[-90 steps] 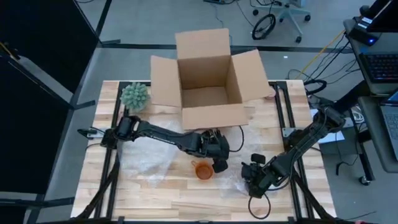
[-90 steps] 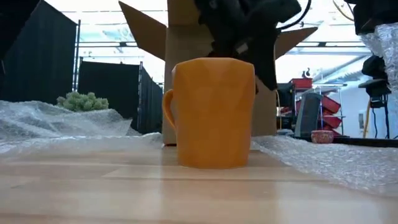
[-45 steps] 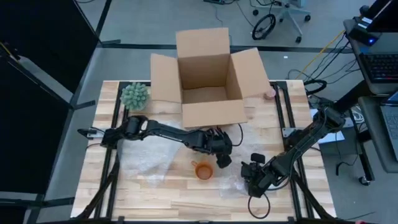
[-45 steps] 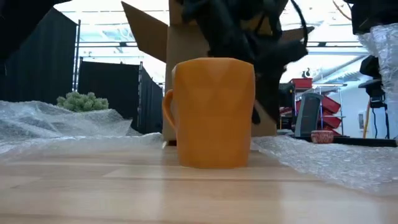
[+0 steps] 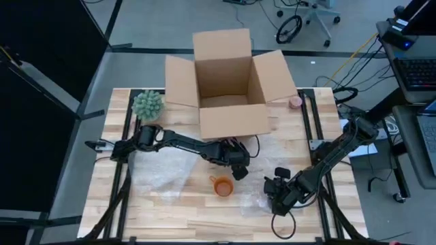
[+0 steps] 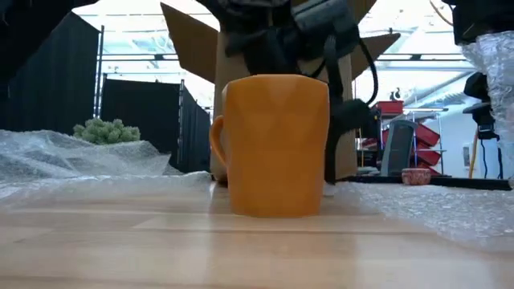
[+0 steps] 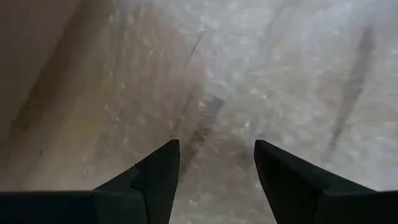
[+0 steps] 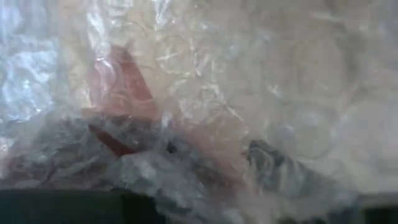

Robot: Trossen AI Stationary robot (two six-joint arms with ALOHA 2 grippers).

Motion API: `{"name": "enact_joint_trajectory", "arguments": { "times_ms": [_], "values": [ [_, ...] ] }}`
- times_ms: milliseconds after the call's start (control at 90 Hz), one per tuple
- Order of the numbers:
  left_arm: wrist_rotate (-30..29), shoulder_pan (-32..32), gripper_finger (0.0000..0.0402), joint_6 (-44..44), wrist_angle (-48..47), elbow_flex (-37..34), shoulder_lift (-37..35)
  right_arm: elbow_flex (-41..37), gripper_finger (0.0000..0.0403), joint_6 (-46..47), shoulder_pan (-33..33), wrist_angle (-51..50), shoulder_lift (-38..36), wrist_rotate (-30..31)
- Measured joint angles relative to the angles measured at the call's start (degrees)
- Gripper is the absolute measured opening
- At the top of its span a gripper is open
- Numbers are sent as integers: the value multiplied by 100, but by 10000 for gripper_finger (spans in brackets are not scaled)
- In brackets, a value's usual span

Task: Wrap mug
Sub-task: Wrap the pink mug with the right bubble wrap

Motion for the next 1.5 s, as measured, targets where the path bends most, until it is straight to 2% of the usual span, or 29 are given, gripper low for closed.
{"name": "enact_joint_trajectory", "arguments": {
  "times_ms": [300, 411, 522, 778, 833, 989, 1500],
  "values": [
    [241, 149, 196, 198, 459, -140, 186, 0, 153, -4, 0, -7, 0, 2],
    [307, 153, 181, 273, 563, -141, 198, 0, 153, -4, -1, -4, 0, 2],
    [341, 153, 144, 312, 603, -142, 204, 0, 153, -17, -2, -4, 0, 2],
    [431, 153, 23, 463, 603, -146, 216, 0, 153, -20, -1, -4, 0, 2],
    [437, 153, 8, 466, 622, -147, 216, 0, 153, -20, 0, -4, 0, 0],
    [443, 121, 4, 514, 641, -92, 170, 0, 153, -22, 0, -4, 0, -2],
    [452, -301, 0, 1069, 654, 771, 188, 0, 156, 2, 1, -2, 0, -7]
  ]
}}
